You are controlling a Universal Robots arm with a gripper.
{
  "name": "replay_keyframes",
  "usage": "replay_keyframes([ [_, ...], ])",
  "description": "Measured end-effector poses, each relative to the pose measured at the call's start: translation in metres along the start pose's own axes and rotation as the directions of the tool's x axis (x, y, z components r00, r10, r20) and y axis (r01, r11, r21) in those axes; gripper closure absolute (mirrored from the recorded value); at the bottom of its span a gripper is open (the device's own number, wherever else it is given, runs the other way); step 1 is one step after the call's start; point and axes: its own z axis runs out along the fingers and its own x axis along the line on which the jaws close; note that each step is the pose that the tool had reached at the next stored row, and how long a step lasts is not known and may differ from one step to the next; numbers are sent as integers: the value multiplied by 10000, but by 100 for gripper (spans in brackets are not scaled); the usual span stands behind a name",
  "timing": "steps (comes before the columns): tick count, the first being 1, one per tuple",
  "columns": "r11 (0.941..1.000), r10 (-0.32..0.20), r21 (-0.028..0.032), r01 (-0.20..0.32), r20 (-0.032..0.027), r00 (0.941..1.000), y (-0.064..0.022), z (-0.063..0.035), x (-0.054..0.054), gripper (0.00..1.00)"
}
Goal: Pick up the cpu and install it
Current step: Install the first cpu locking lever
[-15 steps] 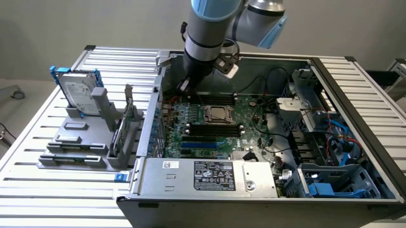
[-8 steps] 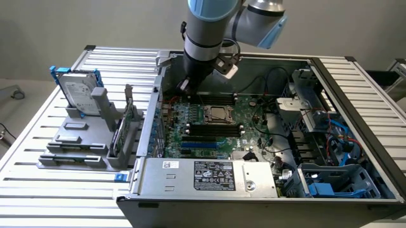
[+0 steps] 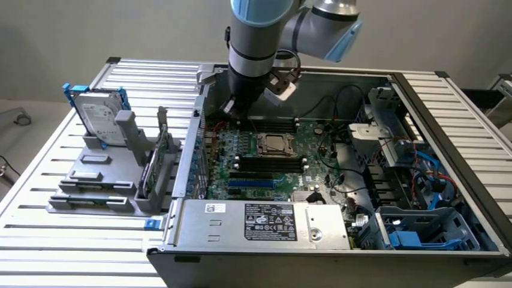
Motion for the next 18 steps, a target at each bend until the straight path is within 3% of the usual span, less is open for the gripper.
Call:
replay_keyframes([
  [3, 10000, 84, -47, -84, -46, 10000, -35, 4, -25, 89],
  [7, 9997, 128, -204, -132, -180, 9998, -69, 13, -30, 89],
  [14, 9976, 86, -683, -124, -565, 9984, -105, 29, 5, 89],
  [18, 9944, -7, -1052, -83, -848, 9964, -120, 38, 25, 89],
])
